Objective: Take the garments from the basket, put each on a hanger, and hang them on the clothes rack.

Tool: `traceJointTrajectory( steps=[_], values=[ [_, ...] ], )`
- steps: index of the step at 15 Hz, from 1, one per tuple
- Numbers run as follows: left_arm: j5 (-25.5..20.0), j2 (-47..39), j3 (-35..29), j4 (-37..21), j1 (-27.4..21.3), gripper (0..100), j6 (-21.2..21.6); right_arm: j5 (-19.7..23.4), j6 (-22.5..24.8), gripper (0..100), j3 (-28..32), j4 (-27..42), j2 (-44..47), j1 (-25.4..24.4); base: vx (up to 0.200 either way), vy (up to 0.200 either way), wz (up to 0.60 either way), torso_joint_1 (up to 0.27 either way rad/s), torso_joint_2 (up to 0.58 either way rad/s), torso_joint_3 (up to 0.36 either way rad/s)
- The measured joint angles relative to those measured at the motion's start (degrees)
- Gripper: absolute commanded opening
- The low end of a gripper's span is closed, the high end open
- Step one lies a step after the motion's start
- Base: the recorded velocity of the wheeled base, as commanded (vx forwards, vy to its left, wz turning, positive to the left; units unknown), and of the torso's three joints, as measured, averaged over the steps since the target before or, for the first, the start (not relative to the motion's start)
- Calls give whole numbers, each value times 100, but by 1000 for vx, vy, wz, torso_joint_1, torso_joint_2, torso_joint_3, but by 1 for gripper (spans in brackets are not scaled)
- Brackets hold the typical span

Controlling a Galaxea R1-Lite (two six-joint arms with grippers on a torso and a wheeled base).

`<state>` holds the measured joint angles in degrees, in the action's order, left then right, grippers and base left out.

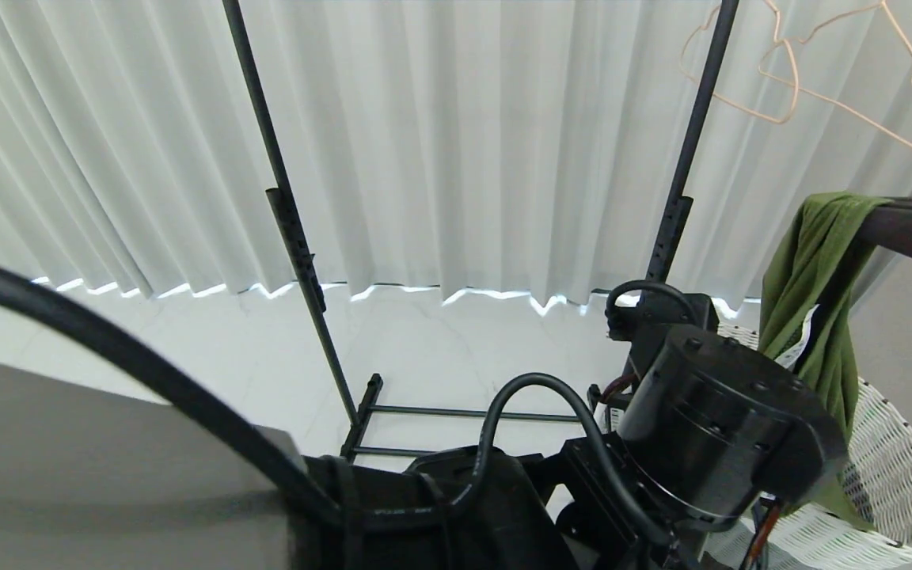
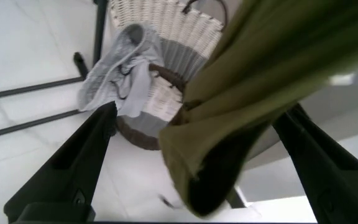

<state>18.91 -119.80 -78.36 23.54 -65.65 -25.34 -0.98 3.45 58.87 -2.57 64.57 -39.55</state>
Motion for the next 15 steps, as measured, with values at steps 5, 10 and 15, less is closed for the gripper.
traceJointTrajectory(
  steps=[5,10,15],
  values=[
    [123,-126,124,-6,118,100,-9,0,-208,0,0,1,-46,11,0,0,0,0,0,0],
    [178,461,987,-11,29,100,-22,-4,-208,0,-30,4,-55,22,0,0,0,0,0,0],
    [176,629,926,2,115,100,-9,199,-162,0,-35,4,-60,-2,0,0,0,0,0,0]
  ],
)
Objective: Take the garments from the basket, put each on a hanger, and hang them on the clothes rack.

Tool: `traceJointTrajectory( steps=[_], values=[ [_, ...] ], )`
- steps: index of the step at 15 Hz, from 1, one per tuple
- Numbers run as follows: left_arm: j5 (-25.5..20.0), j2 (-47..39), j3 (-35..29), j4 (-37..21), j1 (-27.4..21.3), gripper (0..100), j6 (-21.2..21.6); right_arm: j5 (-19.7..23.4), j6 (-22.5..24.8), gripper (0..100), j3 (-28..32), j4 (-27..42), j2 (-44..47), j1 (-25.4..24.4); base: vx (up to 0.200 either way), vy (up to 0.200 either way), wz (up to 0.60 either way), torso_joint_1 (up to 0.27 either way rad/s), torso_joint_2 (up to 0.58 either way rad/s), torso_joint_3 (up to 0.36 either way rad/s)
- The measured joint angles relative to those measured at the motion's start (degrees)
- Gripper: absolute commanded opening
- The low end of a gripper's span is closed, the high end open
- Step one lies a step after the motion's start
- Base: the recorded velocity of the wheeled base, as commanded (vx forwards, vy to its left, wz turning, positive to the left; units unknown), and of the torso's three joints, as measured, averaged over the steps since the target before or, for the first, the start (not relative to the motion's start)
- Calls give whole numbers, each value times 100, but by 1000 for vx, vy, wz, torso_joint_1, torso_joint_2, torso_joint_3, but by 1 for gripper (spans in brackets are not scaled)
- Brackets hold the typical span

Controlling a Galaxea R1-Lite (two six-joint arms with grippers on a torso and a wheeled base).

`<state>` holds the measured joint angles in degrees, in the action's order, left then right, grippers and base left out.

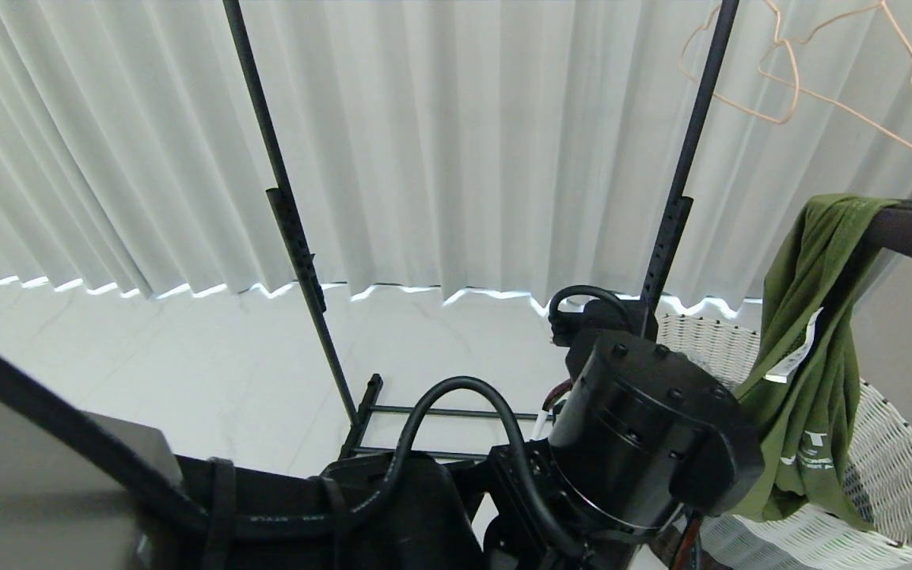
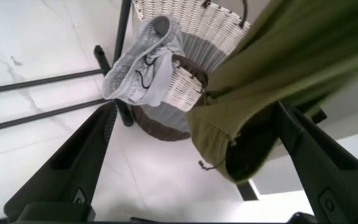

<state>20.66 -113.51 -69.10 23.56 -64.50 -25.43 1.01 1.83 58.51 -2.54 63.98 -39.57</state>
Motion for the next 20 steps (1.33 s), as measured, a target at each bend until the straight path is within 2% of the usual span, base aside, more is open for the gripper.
traceJointTrajectory(
  steps=[4,9,10,13,17,20],
  values=[
    [-13,-369,-85,-2,59,100,-10,133,28,0,-15,24,-74,-9,0,0,0,0,0,0],
    [-17,-621,188,-2,172,100,-2,128,27,0,-15,20,-105,-4,0,0,0,0,0,0],
    [-11,-619,278,-2,174,0,-22,128,33,0,-15,20,-107,-4,0,0,0,0,0,0],
    [27,-516,461,-2,168,0,-16,106,38,0,-33,54,-105,-4,0,0,0,0,0,0],
    [868,-155,1042,-9,155,0,94,66,38,0,-256,65,-174,-1,0,0,0,0,0,0],
    [1068,631,1401,-33,45,0,386,68,134,0,-502,7,-282,2,0,0,0,0,0,0]
  ],
)
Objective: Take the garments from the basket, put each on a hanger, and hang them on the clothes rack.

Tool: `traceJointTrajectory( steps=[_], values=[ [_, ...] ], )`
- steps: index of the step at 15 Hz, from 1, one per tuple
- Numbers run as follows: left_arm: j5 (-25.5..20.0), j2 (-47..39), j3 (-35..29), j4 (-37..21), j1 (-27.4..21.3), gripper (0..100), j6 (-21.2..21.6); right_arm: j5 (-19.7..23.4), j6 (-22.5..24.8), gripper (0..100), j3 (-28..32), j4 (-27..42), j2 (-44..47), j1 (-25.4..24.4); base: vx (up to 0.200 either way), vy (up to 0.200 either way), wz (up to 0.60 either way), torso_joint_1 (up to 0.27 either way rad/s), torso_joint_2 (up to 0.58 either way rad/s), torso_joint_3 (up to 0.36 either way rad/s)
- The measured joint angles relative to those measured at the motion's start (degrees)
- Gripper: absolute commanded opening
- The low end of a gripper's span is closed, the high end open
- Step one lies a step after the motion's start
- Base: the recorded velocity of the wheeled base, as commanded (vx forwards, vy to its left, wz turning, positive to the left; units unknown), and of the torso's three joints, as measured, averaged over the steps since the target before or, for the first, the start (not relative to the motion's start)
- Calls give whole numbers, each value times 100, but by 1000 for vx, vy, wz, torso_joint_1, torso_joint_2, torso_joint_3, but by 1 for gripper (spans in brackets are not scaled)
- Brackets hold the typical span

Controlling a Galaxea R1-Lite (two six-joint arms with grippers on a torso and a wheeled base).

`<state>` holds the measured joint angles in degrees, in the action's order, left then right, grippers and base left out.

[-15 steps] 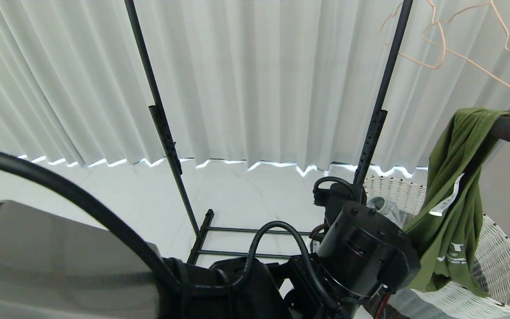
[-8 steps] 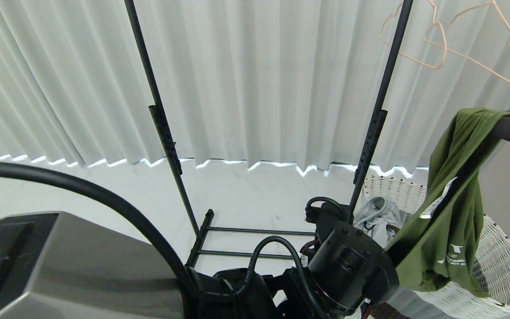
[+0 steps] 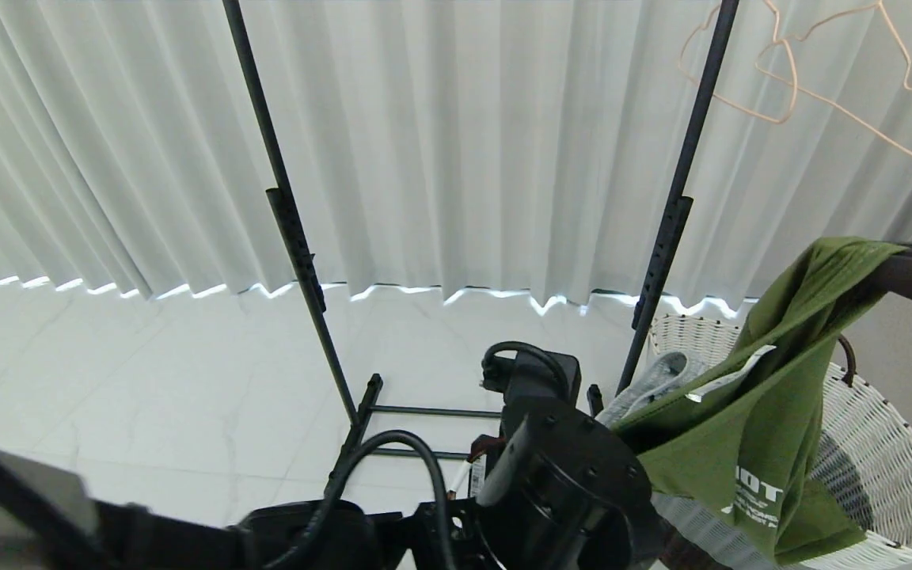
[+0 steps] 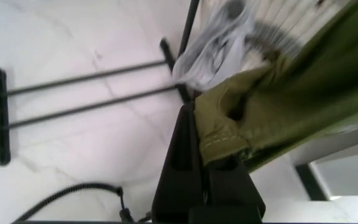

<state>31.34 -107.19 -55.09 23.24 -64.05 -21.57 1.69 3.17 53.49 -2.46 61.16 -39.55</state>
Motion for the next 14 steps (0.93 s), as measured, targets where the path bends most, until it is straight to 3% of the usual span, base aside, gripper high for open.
traceJointTrajectory(
  steps=[2,5,7,9,11,12,14],
  values=[
    [29,673,82,-178,-94,0,134,9,227,0,-90,-11,-28,2,0,0,0,0,0,0],
    [43,1766,73,-1015,-279,0,362,9,564,0,-168,-13,-46,2,0,0,0,0,0,0],
    [67,2413,-9,-1621,-334,0,859,-26,734,0,-280,0,-72,2,0,0,0,0,0,0],
    [100,2726,-508,-1799,-279,0,1426,-140,961,0,-460,61,-199,-2,0,0,0,0,0,0],
    [108,2811,-1300,-2458,-213,0,1881,-183,1084,0,-463,52,-278,-13,0,0,0,0,0,0],
    [150,2820,-1558,-2887,-182,0,2018,-180,1136,0,-300,30,-256,-17,0,0,0,0,0,0],
    [396,2837,-1781,-2955,-118,0,2059,-180,1267,0,139,9,-100,-17,0,0,0,0,0,0]
  ],
)
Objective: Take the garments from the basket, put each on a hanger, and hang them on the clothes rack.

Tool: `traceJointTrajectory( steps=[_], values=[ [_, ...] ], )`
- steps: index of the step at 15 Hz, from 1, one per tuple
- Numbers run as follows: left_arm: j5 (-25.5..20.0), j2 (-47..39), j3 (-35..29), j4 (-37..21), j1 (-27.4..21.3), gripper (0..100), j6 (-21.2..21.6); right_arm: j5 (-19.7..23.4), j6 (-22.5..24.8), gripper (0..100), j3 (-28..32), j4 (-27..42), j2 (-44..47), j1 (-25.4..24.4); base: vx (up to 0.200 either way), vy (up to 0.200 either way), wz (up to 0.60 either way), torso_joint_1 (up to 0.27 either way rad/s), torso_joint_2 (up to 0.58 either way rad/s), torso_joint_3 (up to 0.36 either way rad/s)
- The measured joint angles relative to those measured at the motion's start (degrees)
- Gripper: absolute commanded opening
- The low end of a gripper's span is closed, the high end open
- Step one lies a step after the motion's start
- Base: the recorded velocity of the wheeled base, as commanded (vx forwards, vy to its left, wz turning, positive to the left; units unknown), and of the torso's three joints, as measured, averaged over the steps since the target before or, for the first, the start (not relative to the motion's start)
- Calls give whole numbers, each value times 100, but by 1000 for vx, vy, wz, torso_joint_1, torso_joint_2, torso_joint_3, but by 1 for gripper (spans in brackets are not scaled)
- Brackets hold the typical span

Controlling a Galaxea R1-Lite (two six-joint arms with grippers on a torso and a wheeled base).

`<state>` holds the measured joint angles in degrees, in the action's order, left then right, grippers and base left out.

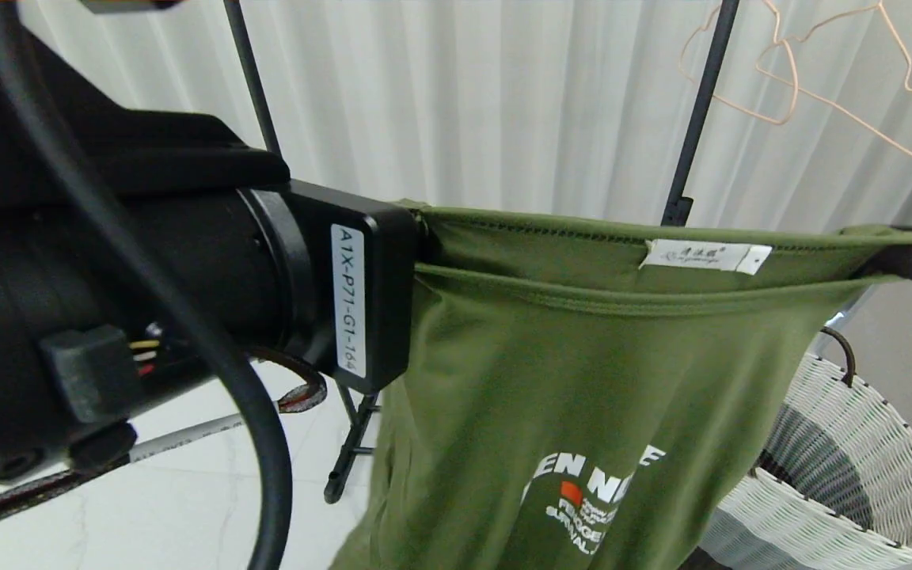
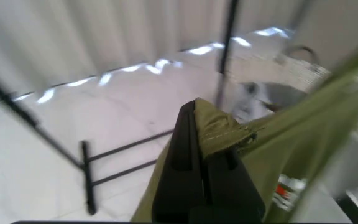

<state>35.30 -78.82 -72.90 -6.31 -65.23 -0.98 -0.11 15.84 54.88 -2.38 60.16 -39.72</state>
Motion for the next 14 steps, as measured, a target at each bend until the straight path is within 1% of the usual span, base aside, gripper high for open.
traceJointTrajectory(
  steps=[2,4,5,6,7,8,9,10,12,14],
  values=[
    [558,57,-66,-2,193,0,-2,-2,189,0,622,-7,246,0,0,0,0,0,0,0],
    [668,154,-138,0,247,0,0,0,364,0,1172,15,486,0,0,0,0,0,0,0],
    [684,204,-190,-2,121,0,-2,-2,450,0,1441,20,601,0,0,0,0,0,0,0],
    [699,251,-267,-4,-122,0,-2,-7,510,0,1625,30,686,2,0,0,0,0,0,0],
    [709,294,-347,5,-338,0,16,-22,534,0,1769,60,753,2,0,0,0,0,0,0],
    [723,322,-397,18,-445,0,124,-46,538,0,1835,140,784,2,0,0,0,0,0,0],
    [723,339,-414,110,-505,0,285,-106,540,0,1893,357,773,2,0,0,0,0,0,0],
    [719,335,-436,343,-528,0,452,-137,540,0,1935,614,740,2,0,0,0,0,0,0],
    [714,256,-433,1067,-506,0,978,-148,540,0,2274,1652,574,6,0,0,0,0,0,0],
    [688,74,-436,1758,-327,0,1447,-67,540,0,2712,2805,369,-20,0,0,0,0,0,0]
  ],
)
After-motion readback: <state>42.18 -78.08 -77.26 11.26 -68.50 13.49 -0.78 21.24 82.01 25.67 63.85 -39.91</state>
